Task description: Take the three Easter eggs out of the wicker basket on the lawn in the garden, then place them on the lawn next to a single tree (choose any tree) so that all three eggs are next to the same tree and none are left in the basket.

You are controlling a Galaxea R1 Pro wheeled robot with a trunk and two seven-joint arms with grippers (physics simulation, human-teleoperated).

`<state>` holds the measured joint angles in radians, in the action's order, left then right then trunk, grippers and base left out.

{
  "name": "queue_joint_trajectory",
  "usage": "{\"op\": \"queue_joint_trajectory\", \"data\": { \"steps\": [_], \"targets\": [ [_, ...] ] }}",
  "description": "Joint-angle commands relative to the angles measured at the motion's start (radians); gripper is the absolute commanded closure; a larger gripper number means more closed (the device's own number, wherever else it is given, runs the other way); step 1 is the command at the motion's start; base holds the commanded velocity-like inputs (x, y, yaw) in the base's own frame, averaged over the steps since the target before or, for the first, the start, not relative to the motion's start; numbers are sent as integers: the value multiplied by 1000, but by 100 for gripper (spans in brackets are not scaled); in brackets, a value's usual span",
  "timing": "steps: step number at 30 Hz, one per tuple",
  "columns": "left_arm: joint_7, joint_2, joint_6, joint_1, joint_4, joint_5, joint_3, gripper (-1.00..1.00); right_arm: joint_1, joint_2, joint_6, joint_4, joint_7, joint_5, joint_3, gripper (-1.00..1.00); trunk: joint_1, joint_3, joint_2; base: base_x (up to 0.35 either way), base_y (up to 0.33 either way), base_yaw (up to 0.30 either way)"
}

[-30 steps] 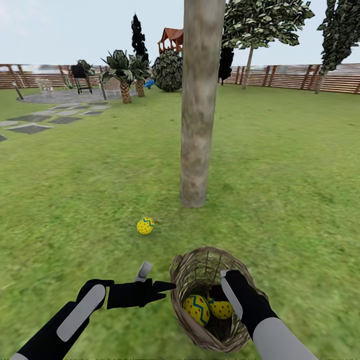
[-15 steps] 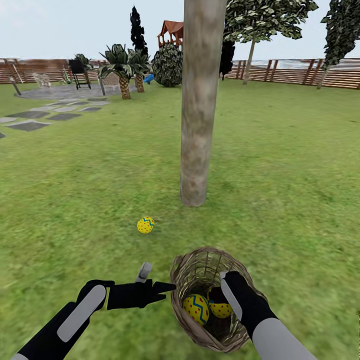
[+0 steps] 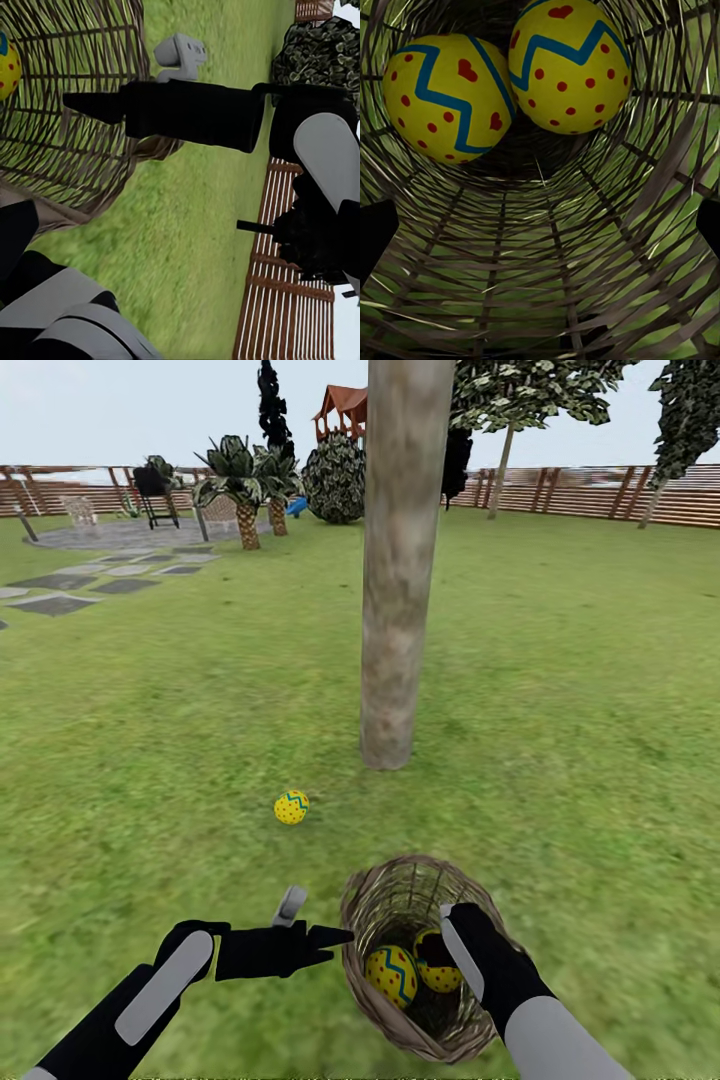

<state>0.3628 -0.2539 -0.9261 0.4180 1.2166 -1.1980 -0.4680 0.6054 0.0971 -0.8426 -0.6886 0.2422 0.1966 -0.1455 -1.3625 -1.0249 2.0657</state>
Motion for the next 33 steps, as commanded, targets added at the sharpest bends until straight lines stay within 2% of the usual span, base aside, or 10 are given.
{"op": "queue_joint_trajectory", "data": {
  "steps": [1,15,18,19,20,22,26,29,33],
  "targets": [
    [5,-1,-1,1,0,3,-1,-100,0,0,-3,-1,9,11,-3,-100,0,-2,0,0,0,0],
    [5,-5,-2,1,-1,2,6,-100,0,1,-3,-2,9,11,-4,-100,0,-25,0,0,0,0],
    [5,-14,-2,1,-3,4,17,-100,0,0,-3,-2,9,11,-4,-100,0,-30,0,0,0,0],
    [5,-18,-3,1,-5,4,47,-100,0,0,-3,-2,9,11,-4,-100,0,-32,0,0,0,0],
    [5,-25,-5,1,-6,4,77,-100,0,0,-3,-2,9,11,-5,-100,0,-33,0,0,0,0],
    [6,-44,-6,1,-6,4,107,-100,0,0,-3,-2,9,11,-5,-100,0,-37,0,0,0,0],
    [18,-100,-6,1,-3,2,138,-100,0,1,-3,-2,9,11,-5,-100,0,-43,0,0,0,0],
    [104,-139,-7,1,-5,3,180,-100,0,1,-3,-2,9,11,-5,-100,0,-48,0,0,0,0],
    [166,-173,-8,1,-6,3,197,-100,0,1,-3,-2,9,11,-5,-100,0,-55,0,0,0,0]
  ]
}}
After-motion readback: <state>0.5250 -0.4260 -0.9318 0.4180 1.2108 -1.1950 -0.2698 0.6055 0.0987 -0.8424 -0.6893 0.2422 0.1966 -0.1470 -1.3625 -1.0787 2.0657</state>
